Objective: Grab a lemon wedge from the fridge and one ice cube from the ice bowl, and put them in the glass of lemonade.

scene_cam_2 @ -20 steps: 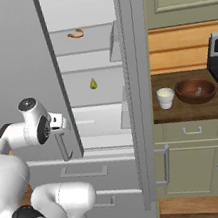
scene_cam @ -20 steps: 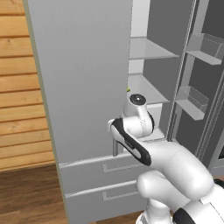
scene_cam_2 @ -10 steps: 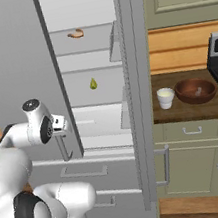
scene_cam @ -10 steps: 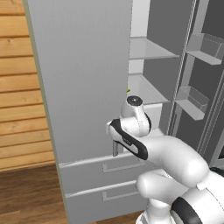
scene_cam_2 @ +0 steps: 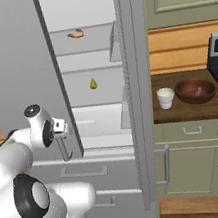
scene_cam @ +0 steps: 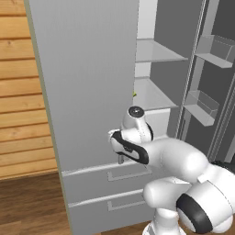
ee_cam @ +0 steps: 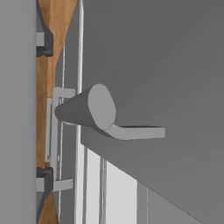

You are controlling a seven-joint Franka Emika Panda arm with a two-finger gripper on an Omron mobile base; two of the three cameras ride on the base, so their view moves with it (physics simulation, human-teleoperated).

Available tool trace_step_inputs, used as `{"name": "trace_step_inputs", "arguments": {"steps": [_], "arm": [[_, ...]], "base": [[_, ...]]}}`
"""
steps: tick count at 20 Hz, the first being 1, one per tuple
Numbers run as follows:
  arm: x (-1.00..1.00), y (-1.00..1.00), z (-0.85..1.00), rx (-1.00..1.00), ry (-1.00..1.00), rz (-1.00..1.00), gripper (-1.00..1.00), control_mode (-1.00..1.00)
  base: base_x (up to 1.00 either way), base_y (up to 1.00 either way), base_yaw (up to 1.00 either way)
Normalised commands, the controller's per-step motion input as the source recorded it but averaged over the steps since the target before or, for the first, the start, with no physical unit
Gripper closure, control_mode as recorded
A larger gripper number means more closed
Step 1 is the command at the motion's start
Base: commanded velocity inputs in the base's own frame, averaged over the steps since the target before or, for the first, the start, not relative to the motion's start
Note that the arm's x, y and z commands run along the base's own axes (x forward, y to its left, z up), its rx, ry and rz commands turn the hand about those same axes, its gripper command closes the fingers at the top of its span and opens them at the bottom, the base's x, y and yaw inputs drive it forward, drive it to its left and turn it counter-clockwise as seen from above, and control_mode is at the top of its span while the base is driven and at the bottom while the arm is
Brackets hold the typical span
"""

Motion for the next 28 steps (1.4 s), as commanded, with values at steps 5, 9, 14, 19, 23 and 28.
{"name": "trace_step_inputs", "arguments": {"steps": [5,9,14,19,23,28], "arm": [[0.37,0.02,-0.06,0.0,0.0,-0.04,-1.0,-1.0],[0.34,0.0,-0.06,0.0,0.0,-0.03,-1.0,-1.0],[0.26,0.0,-0.27,0.0,0.0,-0.02,-1.0,-1.0],[0.31,0.0,-0.29,0.0,-0.01,-0.02,-1.0,-1.0],[0.34,0.0,-0.1,0.0,0.0,0.0,-1.0,-1.0],[0.29,0.0,-0.01,0.0,0.0,0.0,-1.0,-1.0]], "base": [[0.0,0.0,0.0],[0.0,0.0,0.0],[0.0,0.0,0.0],[0.0,0.0,0.0],[0.0,0.0,0.0],[0.0,0.0,0.0]]}}
